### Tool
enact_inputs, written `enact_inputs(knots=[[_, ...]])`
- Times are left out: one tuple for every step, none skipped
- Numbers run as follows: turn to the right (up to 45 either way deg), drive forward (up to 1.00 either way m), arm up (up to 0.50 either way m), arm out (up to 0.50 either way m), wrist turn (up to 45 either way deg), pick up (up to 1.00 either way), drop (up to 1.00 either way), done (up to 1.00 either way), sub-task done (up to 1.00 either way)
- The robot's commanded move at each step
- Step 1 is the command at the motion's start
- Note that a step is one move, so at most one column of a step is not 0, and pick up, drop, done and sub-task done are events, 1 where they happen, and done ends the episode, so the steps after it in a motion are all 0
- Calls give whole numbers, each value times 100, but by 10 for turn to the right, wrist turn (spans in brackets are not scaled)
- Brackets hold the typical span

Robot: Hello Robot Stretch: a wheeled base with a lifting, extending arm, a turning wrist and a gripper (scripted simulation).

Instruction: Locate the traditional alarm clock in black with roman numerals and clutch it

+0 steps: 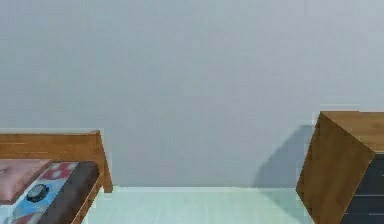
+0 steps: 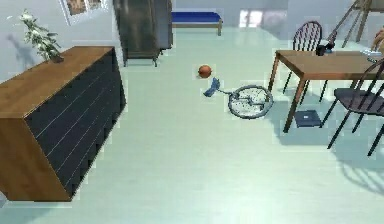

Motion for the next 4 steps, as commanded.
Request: enact_inputs(knots=[[0,40,0,0,0,0,0,0,0],[-450,0,0,0,0,0,0,0,0],[-450,0,0,0,0,0,0,0,0],[-450,0,0,0,0,0,0,0,0]])
